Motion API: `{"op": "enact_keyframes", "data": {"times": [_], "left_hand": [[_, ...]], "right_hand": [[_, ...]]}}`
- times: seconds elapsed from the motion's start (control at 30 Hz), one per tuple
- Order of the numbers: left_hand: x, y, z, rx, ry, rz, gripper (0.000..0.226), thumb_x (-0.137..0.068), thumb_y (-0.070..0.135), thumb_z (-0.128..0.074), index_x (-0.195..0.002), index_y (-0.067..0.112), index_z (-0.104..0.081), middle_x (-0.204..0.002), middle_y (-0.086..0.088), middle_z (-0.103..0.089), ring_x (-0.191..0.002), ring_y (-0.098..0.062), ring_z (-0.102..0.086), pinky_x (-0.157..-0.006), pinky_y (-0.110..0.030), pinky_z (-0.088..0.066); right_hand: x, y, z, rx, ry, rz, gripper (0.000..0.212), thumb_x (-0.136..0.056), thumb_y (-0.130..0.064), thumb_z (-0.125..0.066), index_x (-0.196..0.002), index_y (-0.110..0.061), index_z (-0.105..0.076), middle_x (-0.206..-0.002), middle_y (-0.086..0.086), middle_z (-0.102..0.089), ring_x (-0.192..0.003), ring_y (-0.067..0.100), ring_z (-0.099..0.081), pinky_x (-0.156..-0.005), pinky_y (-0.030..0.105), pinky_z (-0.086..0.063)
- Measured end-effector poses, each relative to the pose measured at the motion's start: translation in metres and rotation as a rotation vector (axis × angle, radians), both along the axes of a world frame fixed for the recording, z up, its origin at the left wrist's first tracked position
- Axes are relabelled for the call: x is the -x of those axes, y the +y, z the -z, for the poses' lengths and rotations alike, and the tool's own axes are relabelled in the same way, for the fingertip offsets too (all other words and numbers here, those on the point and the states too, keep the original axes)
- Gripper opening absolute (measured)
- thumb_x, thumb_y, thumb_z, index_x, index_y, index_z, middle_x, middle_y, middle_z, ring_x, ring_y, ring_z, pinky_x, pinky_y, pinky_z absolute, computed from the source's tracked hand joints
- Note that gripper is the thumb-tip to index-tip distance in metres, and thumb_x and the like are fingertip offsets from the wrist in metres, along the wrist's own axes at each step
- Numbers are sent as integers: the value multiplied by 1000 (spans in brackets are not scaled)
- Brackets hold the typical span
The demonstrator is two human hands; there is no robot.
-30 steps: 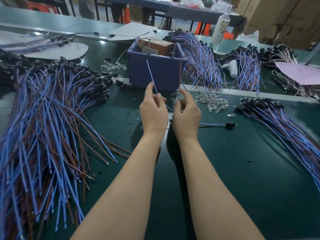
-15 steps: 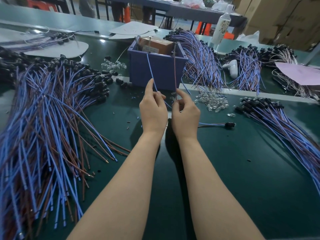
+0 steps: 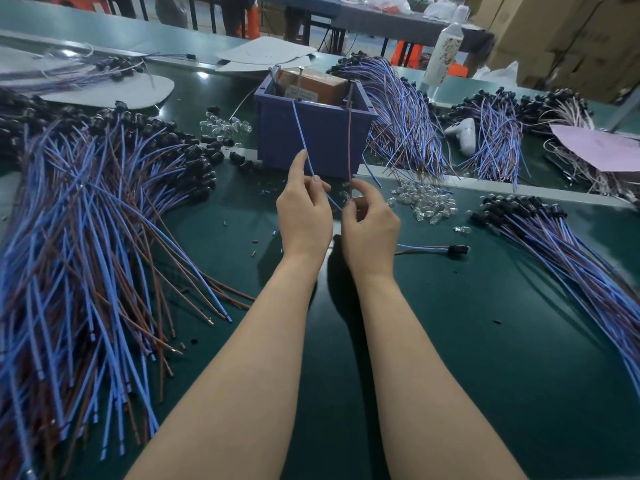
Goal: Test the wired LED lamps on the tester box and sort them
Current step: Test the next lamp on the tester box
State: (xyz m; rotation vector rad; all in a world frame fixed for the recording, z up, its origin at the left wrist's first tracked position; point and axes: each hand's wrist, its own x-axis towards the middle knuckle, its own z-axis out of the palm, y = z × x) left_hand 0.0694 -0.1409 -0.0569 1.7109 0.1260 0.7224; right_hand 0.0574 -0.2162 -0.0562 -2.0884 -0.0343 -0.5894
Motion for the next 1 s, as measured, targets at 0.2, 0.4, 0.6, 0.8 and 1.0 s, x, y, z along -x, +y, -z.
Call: {"op": "enact_keyframes", "data": {"times": [0.2,0.4,0.6,0.8,1.0], "left_hand": [[0,0,0,-16,-9,2,43,-97,4,-42,-141,8,-41,-73,13,-56,-79,-12,-57,-81,-14,-41],[1,-1,-2,-20,-29,-2,42,-98,5,-42,-140,9,-42,-79,3,-60,-82,-17,-60,-83,-20,-43],[0,0,-3,-16,-15,6,42,-98,5,-42,-140,10,-42,-80,3,-60,-81,-15,-58,-82,-19,-43],[-3,1,-4,-12,-1,24,43,-98,4,-42,-140,9,-41,-77,6,-58,-82,-14,-58,-84,-17,-42],[-3,0,-5,-17,2,35,43,-97,4,-42,-140,9,-42,-76,6,-58,-80,-14,-58,-85,-22,-43]], "right_hand": [[0,0,0,9,-30,1,32,-90,-5,-51,-119,-10,-63,-94,10,-71,-87,25,-62,-76,18,-36],[0,0,-1,6,-39,3,33,-89,-5,-50,-118,-11,-64,-96,11,-70,-88,24,-62,-79,21,-39],[0,0,-1,12,-51,1,33,-89,-5,-51,-118,-10,-64,-96,10,-70,-88,24,-63,-78,19,-38],[-2,1,-2,12,-49,-3,33,-89,-5,-51,-119,-10,-64,-99,11,-70,-91,24,-63,-78,17,-37],[-1,1,-2,8,-43,-4,33,-89,-5,-51,-119,-11,-64,-98,9,-71,-89,24,-62,-78,18,-37]]}}
